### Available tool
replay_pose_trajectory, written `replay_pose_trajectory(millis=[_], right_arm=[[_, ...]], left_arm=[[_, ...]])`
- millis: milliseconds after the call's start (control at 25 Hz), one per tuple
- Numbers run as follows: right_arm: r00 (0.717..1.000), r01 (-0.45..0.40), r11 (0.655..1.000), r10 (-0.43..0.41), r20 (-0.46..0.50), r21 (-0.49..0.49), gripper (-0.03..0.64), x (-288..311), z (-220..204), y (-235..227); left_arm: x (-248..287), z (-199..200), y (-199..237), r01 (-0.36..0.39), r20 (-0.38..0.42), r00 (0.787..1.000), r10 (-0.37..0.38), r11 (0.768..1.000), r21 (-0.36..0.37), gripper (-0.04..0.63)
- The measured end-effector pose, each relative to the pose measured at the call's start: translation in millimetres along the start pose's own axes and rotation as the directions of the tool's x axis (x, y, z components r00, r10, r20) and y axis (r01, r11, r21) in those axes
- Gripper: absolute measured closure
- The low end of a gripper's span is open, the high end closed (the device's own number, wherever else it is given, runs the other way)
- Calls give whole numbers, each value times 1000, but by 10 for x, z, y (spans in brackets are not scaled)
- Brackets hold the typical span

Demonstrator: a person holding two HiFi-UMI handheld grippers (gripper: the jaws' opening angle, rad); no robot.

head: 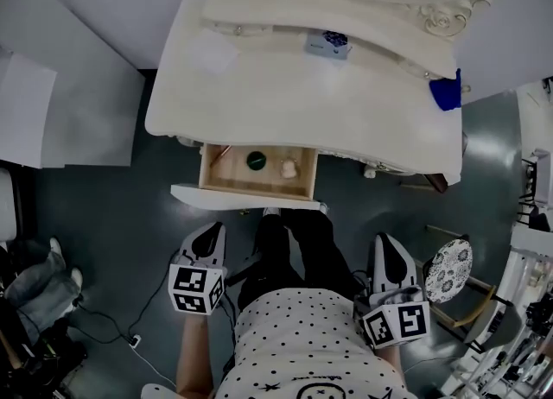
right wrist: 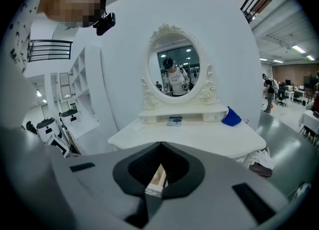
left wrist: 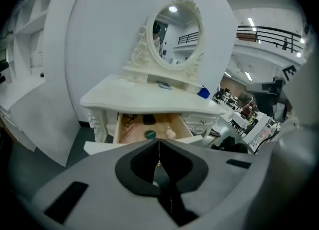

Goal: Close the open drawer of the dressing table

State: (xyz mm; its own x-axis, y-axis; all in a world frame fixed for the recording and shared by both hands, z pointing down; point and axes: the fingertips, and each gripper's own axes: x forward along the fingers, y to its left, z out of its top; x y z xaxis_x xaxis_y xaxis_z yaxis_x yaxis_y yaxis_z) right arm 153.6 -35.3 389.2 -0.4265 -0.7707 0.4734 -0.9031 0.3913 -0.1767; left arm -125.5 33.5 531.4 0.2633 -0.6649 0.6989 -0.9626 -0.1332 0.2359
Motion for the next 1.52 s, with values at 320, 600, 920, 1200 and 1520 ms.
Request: replay_pose_trajectory(millis=[320,600,920,1200,1520], right_arm=[[999,32,999,-32,-27,-4,609,-65,-63,-139],[997,54,999,-54,-51,-4,609,-101,-119,-196],[995,79,997,-79,-57,10,609,-112,-164,-239],[995,91,996,-91,-50,15,609,-103,-154,-231],[993,109,994,-109,-34,12,609,-113,-120,-222]], left_arm=[[574,-699,-40,107,-147,980,-133,979,-172,485],[1003,-911,73,129,-243,958,-155,984,-122,469],[1295,-1127,-21,109,-300,945,-131,990,-89,450],[1395,-1127,1,101,-308,943,-124,991,-89,462],[1396,-1134,9,93,-308,945,-109,994,-65,465]])
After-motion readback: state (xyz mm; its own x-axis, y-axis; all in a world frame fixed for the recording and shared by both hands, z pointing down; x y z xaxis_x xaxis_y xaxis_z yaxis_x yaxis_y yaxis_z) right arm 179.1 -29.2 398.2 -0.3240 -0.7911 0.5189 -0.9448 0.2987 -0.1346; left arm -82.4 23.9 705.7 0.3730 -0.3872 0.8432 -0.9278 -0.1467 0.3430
